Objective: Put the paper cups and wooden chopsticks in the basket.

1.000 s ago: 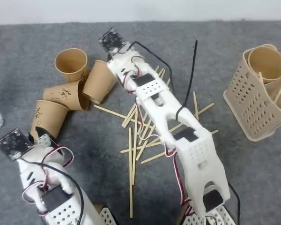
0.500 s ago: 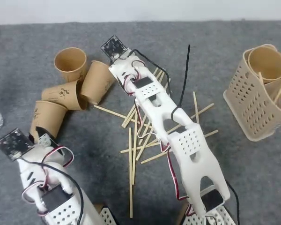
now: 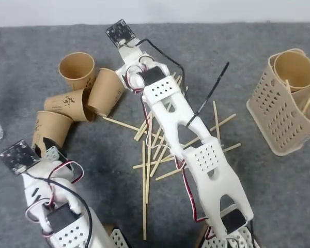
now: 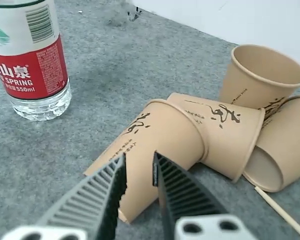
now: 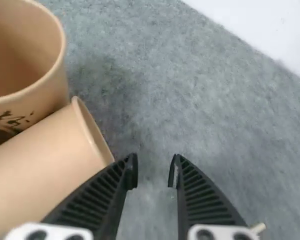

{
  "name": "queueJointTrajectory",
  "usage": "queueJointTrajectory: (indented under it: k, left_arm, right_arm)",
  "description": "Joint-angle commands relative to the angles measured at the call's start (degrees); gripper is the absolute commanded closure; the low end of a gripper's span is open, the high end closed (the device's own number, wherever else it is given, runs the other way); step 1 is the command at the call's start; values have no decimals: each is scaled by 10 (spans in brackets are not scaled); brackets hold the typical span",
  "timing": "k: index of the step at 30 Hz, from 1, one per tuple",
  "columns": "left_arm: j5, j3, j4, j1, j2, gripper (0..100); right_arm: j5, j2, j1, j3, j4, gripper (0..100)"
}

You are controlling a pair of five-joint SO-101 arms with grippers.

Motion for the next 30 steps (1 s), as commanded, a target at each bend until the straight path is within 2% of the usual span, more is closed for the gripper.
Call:
queueJointTrajectory:
  k: [1, 5, 8, 11, 13, 16, 20, 26, 30]
  left_arm:
    - [7, -3, 2, 4, -7, 913]
    - [-18, -8, -4, 4, -9, 910]
    - [-37, -40, -8, 5, -9, 854]
    - [-39, -101, 38, 20, -5, 807]
    - [-46, -158, 89, 44, -5, 804]
    - [-62, -236, 139, 73, -4, 804]
    - [-63, -297, 169, 80, -4, 804]
    - [-64, -379, 223, 81, 3, 804]
    - [-64, -446, 225, 106, 103, 804]
  right_arm:
    - [-6, -16, -7, -77, 77, 876]
    - [-6, -36, -11, -207, 213, 876]
    - [-6, -58, -16, -336, 333, 876]
    - [-4, -111, -15, -338, 418, 876]
    - [29, -150, -10, -330, 466, 876]
    - [70, -195, 24, -311, 466, 888]
    - [70, -245, 65, -268, 465, 991]
    - [72, -330, 89, -157, 466, 939]
    - [74, -438, 74, -47, 465, 940]
